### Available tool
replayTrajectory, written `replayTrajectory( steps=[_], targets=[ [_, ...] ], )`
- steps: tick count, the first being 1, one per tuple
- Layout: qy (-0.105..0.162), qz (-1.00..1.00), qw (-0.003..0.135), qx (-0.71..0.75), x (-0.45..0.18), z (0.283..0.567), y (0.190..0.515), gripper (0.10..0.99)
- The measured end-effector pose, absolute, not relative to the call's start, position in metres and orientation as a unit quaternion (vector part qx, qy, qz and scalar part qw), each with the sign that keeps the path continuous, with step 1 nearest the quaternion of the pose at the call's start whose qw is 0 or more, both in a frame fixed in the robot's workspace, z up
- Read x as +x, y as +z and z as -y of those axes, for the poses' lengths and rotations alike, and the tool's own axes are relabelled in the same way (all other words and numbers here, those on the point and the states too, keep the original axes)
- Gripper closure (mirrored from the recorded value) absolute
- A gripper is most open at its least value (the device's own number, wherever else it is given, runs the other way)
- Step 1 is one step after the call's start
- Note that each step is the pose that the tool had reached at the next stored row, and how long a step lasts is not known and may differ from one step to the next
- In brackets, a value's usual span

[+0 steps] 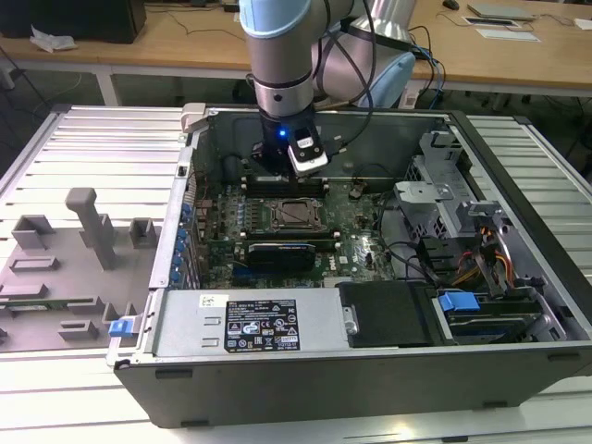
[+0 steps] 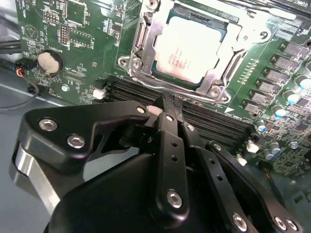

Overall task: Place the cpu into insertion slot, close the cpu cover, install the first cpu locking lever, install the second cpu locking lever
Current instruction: 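Install the first cpu locking lever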

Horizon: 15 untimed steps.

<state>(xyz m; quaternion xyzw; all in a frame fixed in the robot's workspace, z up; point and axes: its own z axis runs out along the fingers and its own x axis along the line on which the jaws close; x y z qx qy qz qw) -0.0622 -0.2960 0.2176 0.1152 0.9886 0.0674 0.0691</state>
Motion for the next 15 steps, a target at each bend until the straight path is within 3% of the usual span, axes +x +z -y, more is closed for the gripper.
replayTrajectory(
  steps=[15],
  targets=[
    [0.022,-0.991,0.074,0.112,-0.0624,0.3031,0.2195,0.98]
  ],
)
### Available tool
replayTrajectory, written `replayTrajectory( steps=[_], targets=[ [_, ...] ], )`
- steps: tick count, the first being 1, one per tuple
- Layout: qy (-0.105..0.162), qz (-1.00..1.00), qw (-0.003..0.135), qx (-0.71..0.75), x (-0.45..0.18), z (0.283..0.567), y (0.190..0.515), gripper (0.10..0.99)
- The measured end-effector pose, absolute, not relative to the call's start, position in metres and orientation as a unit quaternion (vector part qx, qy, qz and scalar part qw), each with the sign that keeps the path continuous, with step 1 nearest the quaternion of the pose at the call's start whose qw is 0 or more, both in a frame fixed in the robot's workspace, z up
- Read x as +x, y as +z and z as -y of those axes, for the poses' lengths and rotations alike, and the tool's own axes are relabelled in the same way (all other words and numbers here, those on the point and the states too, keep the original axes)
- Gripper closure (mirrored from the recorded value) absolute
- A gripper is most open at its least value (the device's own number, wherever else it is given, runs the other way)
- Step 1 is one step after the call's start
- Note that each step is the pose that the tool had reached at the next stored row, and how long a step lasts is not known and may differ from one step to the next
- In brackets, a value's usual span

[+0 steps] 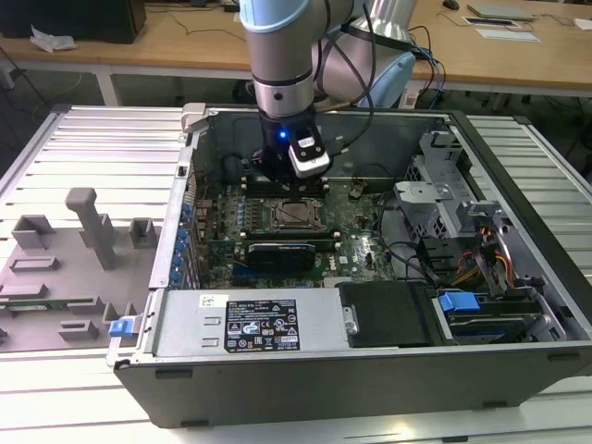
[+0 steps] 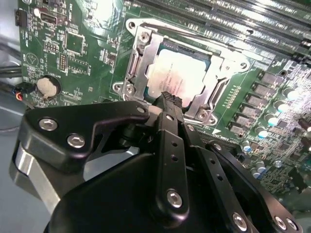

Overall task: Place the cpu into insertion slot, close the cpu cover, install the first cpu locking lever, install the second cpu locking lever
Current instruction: 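Install the first cpu locking lever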

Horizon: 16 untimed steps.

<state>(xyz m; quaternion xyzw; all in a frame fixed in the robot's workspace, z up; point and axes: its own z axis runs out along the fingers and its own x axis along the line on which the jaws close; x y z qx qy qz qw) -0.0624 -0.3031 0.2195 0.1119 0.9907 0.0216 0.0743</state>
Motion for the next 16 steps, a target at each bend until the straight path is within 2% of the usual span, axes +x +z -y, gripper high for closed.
replayTrajectory(
  steps=[8,9,10,16],
  targets=[
    [0.021,-0.991,0.074,0.112,-0.062,0.304,0.226,0.98],
    [0.019,-0.992,0.055,0.112,-0.061,0.304,0.226,0.98],
    [0.018,-0.992,0.047,0.113,-0.06,0.304,0.226,0.98],
    [0.018,-0.992,0.047,0.112,-0.06,0.315,0.226,0.98]
  ],
)
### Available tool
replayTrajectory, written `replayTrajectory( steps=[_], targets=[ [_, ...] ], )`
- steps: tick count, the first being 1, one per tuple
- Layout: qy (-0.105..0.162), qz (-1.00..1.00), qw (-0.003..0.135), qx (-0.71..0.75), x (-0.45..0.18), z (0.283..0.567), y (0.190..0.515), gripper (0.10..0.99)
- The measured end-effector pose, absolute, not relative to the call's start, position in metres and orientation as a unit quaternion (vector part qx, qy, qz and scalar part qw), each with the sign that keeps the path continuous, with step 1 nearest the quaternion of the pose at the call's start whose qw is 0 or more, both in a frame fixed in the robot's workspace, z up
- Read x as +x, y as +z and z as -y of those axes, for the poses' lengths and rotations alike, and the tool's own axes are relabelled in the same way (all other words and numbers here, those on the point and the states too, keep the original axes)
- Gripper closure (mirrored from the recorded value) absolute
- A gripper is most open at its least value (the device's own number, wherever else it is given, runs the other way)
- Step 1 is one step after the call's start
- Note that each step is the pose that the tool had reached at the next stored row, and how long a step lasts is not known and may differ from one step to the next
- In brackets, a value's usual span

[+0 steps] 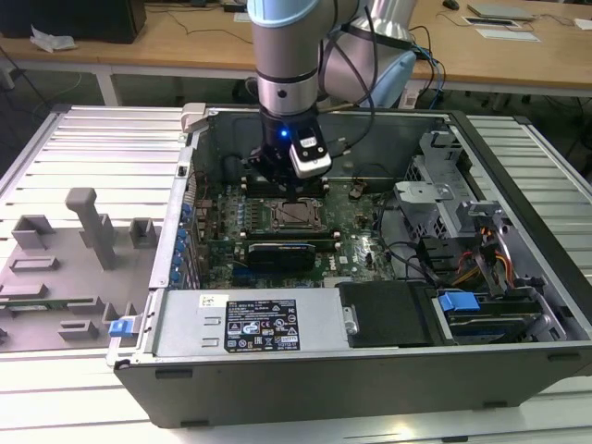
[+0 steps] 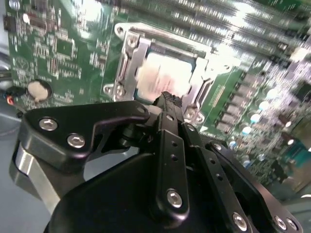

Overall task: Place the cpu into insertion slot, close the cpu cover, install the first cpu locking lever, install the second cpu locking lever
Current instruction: 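Install the first cpu locking lever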

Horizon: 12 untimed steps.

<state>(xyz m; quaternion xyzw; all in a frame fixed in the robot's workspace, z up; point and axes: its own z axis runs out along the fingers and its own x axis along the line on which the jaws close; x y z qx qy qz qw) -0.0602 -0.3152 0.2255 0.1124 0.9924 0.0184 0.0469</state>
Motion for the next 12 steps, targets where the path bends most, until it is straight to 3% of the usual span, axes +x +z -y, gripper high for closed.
replayTrajectory(
  steps=[12],
  targets=[
    [0.013,-0.993,0.045,0.104,-0.0537,0.3276,0.235,0.98]
  ],
)
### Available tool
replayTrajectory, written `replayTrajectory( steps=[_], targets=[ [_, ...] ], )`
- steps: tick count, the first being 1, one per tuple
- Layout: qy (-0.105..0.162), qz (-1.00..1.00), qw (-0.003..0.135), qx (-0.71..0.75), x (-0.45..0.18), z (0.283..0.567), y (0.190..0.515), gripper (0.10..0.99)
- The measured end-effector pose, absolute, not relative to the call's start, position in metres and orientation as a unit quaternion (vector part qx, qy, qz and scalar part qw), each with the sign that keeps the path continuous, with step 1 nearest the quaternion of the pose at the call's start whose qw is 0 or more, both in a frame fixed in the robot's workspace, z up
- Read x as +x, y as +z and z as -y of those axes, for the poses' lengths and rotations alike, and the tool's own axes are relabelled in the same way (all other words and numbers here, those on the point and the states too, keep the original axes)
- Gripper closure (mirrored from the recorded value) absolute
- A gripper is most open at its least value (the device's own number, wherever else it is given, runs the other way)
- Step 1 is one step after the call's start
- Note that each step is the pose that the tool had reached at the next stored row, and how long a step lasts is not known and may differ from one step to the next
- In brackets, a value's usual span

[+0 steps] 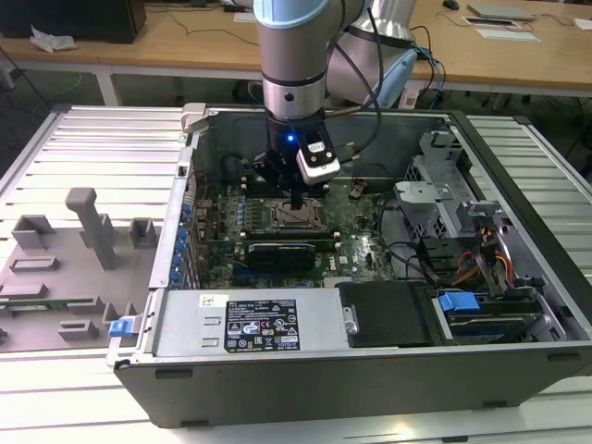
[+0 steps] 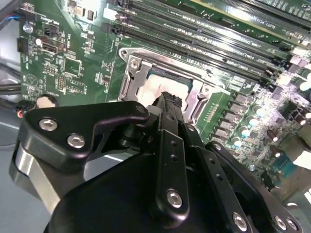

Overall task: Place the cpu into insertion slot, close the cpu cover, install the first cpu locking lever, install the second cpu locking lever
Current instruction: 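Install the first cpu locking lever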

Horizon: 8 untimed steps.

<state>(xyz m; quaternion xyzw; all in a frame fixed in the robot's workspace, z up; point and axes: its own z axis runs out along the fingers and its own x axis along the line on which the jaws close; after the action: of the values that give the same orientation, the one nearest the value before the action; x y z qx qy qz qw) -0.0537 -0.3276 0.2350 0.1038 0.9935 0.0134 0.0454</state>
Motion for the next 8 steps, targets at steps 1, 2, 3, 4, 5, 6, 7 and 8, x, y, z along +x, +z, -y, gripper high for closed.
replayTrajectory(
  steps=[1,2,3,4,5,6,7,8],
  targets=[
    [0.013,-0.993,0.045,0.104,-0.0537,0.3276,0.2382,0.98],
    [0.013,-0.993,0.045,0.104,-0.0537,0.3276,0.2384,0.98],
    [0.013,-0.993,0.045,0.104,-0.0537,0.3276,0.2383,0.98],
    [0.013,-0.993,0.045,0.104,-0.0537,0.3276,0.2383,0.98],
    [0.013,-0.993,0.045,0.104,-0.0537,0.3276,0.2384,0.98],
    [0.013,-0.993,0.045,0.104,-0.0537,0.3276,0.2384,0.98],
    [0.013,-0.993,0.045,0.104,-0.0537,0.3276,0.2384,0.98],
    [0.013,-0.993,0.045,0.104,-0.0537,0.3276,0.2384,0.98]
  ],
)
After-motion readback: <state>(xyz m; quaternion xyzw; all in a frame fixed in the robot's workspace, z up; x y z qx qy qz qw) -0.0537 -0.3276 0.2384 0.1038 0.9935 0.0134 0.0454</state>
